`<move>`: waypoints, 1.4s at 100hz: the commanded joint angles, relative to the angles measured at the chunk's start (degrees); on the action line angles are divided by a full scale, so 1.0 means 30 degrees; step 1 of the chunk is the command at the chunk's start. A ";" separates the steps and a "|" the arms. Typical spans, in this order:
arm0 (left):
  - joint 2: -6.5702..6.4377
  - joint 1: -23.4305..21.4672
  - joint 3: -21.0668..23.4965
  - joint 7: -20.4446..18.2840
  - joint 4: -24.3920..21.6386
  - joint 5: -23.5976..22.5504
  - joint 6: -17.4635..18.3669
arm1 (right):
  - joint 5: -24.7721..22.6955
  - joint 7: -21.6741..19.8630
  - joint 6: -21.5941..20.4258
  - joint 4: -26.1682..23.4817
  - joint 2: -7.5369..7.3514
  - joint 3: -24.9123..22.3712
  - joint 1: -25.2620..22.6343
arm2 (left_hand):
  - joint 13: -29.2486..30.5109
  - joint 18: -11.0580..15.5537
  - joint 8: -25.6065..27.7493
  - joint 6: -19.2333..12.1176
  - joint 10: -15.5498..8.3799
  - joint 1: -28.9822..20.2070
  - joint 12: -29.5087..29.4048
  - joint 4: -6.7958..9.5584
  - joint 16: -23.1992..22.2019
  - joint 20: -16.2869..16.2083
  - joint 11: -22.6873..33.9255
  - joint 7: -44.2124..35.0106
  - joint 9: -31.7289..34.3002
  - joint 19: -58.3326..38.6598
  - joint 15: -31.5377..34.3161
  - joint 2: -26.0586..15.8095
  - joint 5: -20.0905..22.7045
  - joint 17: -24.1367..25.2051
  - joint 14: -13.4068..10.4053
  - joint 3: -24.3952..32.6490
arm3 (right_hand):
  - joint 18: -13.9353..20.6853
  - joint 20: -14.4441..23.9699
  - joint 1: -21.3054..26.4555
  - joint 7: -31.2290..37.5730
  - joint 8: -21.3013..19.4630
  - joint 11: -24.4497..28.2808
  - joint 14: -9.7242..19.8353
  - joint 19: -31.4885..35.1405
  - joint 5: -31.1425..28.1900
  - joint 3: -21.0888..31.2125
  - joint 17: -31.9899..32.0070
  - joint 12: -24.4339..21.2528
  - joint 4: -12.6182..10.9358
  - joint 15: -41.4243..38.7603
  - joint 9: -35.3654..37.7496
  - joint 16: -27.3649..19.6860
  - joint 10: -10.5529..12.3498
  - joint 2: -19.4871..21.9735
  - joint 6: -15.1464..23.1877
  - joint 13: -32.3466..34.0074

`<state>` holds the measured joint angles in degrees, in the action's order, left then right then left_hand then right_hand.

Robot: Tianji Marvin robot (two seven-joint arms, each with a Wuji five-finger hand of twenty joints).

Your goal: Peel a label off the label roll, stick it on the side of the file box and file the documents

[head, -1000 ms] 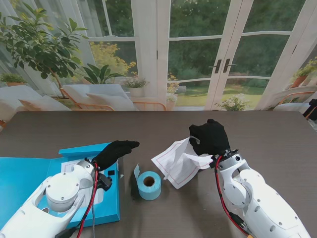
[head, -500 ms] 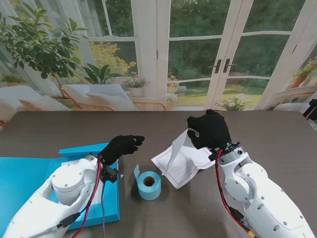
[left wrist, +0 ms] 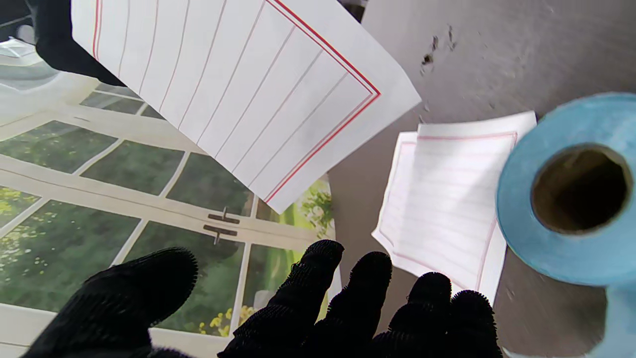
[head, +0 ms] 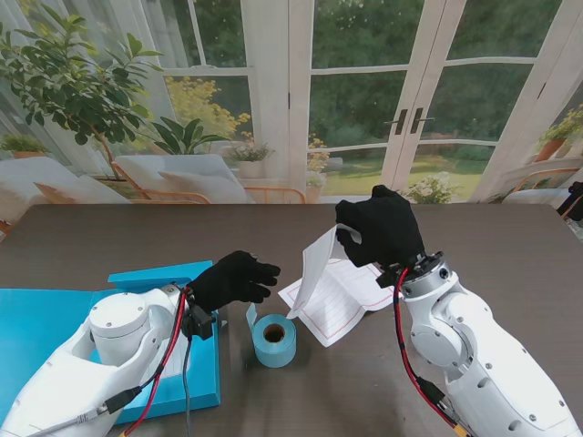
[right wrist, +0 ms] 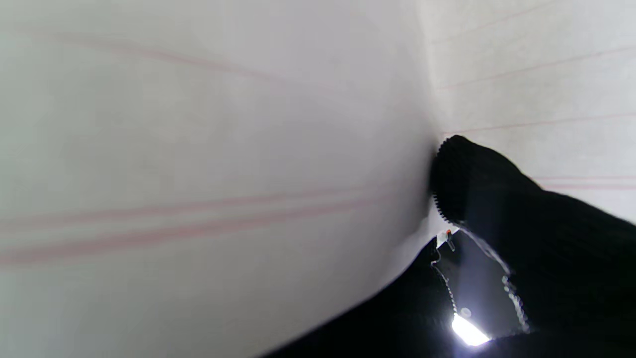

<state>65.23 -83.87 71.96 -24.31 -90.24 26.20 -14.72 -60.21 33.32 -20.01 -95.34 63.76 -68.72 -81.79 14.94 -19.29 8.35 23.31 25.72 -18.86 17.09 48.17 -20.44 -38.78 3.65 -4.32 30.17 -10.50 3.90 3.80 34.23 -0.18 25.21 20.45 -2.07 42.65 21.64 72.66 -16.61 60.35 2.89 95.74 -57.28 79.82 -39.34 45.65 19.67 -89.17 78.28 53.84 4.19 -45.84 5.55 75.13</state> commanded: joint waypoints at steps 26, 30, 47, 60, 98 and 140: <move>0.0248 0.0691 -0.0441 -0.0969 0.0645 0.1416 -0.0344 | 0.0269 -0.0018 -0.0428 -0.1390 0.0278 0.0174 -0.0710 | 0.0258 0.0169 0.0115 0.0237 0.0167 0.1203 0.0332 -0.1089 -0.0437 -0.0658 0.0199 -0.0025 0.0338 -0.0697 0.0253 -0.0673 0.0227 -0.0373 0.0488 0.0030 | 0.0637 0.0268 0.0037 0.0608 -0.0239 0.0716 0.3361 0.1254 -0.0156 0.2152 -0.8913 0.0152 0.0338 -0.0706 0.1606 0.0231 -0.0647 -0.0863 -0.0099 0.0247; 0.0270 0.0795 -0.0534 -0.1000 0.0771 0.1473 -0.0383 | 0.0320 -0.0031 -0.0461 -0.1501 0.0293 0.0165 -0.0770 | 0.0288 0.0148 0.0123 0.0272 0.0197 0.1211 0.0341 -0.1106 -0.0450 -0.0690 0.0211 -0.0034 0.0386 -0.0704 0.0261 -0.0675 0.0245 -0.0387 0.0517 0.0045 | 0.0637 0.0270 0.0035 0.0612 -0.0232 0.0714 0.3361 0.1253 -0.0155 0.2148 -0.8913 0.0150 0.0338 -0.0705 0.1607 0.0232 -0.0648 -0.0864 -0.0109 0.0247; 0.0448 0.1117 -0.0840 -0.1041 0.1244 0.2132 -0.0566 | 0.0403 -0.0072 -0.0636 -0.1797 0.0318 0.0159 -0.0887 | 0.1075 -0.0342 0.0384 0.0644 0.0583 0.1262 0.0828 -0.1212 -0.1111 -0.1552 0.0488 -0.0294 0.1029 -0.1296 0.0696 -0.0695 0.0647 -0.0877 0.1040 0.0113 | 0.0637 0.0276 0.0033 0.0636 -0.0212 0.0697 0.3361 0.1250 -0.0142 0.2147 -0.8913 0.0139 0.0338 -0.0704 0.1608 0.0236 -0.0673 -0.0862 -0.0080 0.0247; 0.0534 0.1242 -0.0985 -0.1430 0.1503 0.2858 -0.0988 | 0.0518 -0.0211 -0.0679 -0.1930 0.0333 0.0164 -0.0934 | 0.1907 -0.0925 0.0638 0.0982 0.1078 0.1014 0.1406 -0.1141 -0.2110 -0.2895 0.0705 -0.0456 0.1734 -0.1891 0.1233 -0.0589 0.1063 -0.1347 0.1638 0.0202 | 0.0637 0.0280 0.0025 0.0649 -0.0195 0.0686 0.3361 0.1249 -0.0142 0.2139 -0.8914 0.0133 0.0339 -0.0703 0.1603 0.0238 -0.0639 -0.0857 -0.0047 0.0248; 0.0546 0.1819 -0.1538 -0.2650 0.2086 0.3648 -0.1781 | 0.0908 -0.0398 -0.0783 -0.2068 0.0406 0.0187 -0.1073 | 0.3181 -0.2139 0.0988 0.1506 0.1749 0.0695 0.2416 -0.0967 -0.3645 -0.5521 0.1170 -0.0724 0.3496 -0.2732 0.2807 -0.0544 0.1897 -0.2486 0.2873 0.0167 | 0.0649 0.0272 -0.0026 0.0705 -0.0174 0.0653 0.3351 0.1199 -0.0076 0.2149 -0.8903 0.0116 0.0336 -0.0622 0.1605 0.0211 -0.0606 -0.0819 0.0007 0.0249; 0.0756 0.2496 -0.2065 -0.3308 0.2706 0.4638 -0.1812 | 0.1097 -0.0145 -0.1046 -0.2070 0.0483 0.0513 -0.1273 | 0.3572 -0.2808 0.1195 0.1721 0.2033 0.0535 0.3107 -0.0918 -0.4536 -0.8963 0.1461 -0.0972 0.4424 -0.3770 0.5132 -0.0509 0.2442 -0.3502 0.3630 0.0196 | 0.0676 0.0264 -0.0070 0.0766 -0.0118 0.0647 0.3351 0.1158 -0.0036 0.2179 -0.8899 0.0111 0.0352 -0.0627 0.1606 0.0220 -0.0565 -0.0818 0.0077 0.0248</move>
<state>67.01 -76.67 66.05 -32.76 -82.15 39.85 -19.96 -57.05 33.46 -22.82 -101.17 64.84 -67.42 -85.16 24.32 -27.00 11.43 27.75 30.95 -18.26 25.50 47.01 -32.87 -63.82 7.20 -6.64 40.74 -19.71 17.60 3.80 40.16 -9.08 33.91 20.64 -2.05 42.70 21.64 72.72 -16.65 60.36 3.01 96.14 -57.31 79.84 -39.34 45.65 19.67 -89.18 78.28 53.87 4.33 -46.37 5.81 75.13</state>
